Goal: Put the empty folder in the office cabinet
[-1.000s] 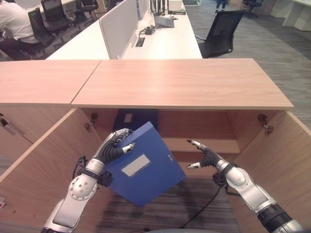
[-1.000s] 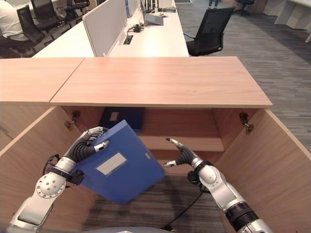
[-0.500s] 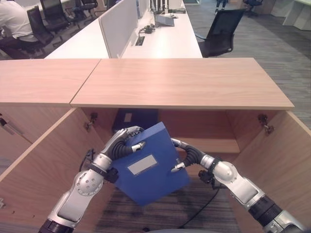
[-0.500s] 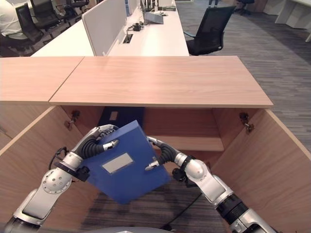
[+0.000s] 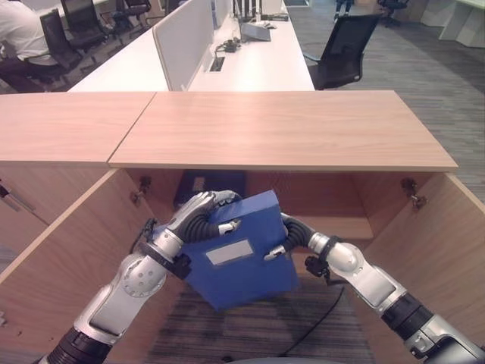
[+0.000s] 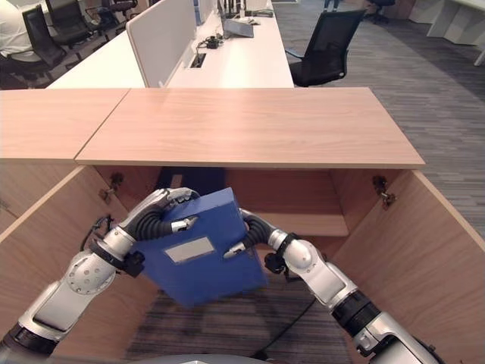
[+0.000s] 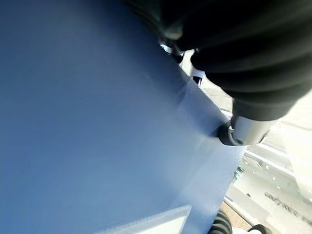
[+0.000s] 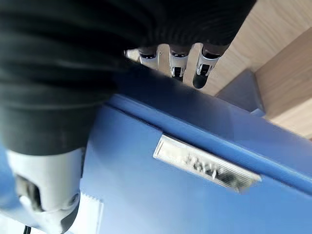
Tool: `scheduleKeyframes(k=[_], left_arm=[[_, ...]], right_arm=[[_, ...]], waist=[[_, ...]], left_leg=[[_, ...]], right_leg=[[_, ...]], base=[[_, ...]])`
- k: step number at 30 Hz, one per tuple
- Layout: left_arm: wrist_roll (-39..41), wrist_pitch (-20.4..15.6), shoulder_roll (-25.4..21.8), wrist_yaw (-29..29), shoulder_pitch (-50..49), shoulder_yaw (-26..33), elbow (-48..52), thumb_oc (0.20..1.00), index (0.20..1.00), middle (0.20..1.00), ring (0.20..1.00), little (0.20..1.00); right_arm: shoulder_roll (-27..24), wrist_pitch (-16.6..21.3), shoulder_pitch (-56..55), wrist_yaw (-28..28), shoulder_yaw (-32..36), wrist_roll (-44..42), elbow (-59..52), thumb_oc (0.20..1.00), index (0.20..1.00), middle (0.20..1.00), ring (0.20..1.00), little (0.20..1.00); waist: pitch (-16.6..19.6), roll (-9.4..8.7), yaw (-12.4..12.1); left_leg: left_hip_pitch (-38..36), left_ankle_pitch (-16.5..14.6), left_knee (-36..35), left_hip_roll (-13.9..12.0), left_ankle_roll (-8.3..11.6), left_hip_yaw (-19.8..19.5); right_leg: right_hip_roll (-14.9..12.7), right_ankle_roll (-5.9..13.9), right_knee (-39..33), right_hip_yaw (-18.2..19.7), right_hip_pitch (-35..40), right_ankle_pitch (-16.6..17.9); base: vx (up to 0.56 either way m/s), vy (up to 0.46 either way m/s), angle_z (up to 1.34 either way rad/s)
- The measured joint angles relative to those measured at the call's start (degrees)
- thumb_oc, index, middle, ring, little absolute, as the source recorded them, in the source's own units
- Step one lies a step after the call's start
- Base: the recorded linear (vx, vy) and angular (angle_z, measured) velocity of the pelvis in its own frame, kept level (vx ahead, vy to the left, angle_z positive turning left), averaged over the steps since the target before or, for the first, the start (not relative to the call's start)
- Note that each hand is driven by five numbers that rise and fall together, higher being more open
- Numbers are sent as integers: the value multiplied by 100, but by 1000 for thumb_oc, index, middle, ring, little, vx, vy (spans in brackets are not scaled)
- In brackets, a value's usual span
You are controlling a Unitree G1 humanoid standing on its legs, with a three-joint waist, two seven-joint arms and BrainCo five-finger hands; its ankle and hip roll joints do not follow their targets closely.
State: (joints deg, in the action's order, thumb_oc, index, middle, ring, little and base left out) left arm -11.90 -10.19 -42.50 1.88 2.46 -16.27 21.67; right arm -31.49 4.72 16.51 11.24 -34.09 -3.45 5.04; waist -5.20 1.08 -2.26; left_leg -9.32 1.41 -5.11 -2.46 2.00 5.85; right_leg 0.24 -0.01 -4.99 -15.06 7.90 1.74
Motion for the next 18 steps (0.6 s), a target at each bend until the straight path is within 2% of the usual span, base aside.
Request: scheduleKeyframes(k=[3, 4, 6, 11, 18], left_arm=[[-13, 2, -112, 15, 109, -24, 75, 200, 200, 200, 200, 200], [-112, 2, -185, 19, 238, -129, 76, 200, 200, 200, 200, 200], [-222, 4, -226, 21, 338, -231, 76, 200, 200, 200, 200, 200], [-544, 68, -318, 111, 861, -517, 62, 200, 200, 200, 200, 200], [-776, 131, -308, 111, 1269, -594, 29, 200, 200, 200, 200, 200]], right_arm=[[27, 8, 10, -2, -29, -9, 29, 1000, 1000, 1000, 1000, 1000], [46, 87, 54, 5, -60, -8, 214, 777, 777, 777, 777, 777], [75, 116, 60, 11, -96, -10, 362, 200, 200, 200, 200, 200], [-23, -46, 172, 142, -163, -453, 442, 200, 200, 200, 200, 200], [-88, -54, 256, 363, -198, -900, 439, 200, 200, 200, 200, 200]], waist=[[33, -48, 5], [57, -84, 1], [72, -109, 12], [78, -108, 31], [163, -114, 26]], left_leg=[[1, 0, 1, 0, 0, 1], [0, 1, 1, 1, 1, -3], [2, 1, 1, 6, 0, -2], [15, 9, 4, 24, -10, -5], [80, 9, 48, 35, -10, -13]], right_leg=[[-1, 0, 0, 1, -4, 0], [-1, 15, 0, -3, -2, -10], [-9, 19, 0, -1, -6, -11], [-29, 31, 0, -13, -8, -1], [-40, 11, 2, -24, -55, 24]], base=[[0, 0, 0], [0, 0, 0], [0, 0, 0], [-7, 0, 0], [-23, -3, 0]])
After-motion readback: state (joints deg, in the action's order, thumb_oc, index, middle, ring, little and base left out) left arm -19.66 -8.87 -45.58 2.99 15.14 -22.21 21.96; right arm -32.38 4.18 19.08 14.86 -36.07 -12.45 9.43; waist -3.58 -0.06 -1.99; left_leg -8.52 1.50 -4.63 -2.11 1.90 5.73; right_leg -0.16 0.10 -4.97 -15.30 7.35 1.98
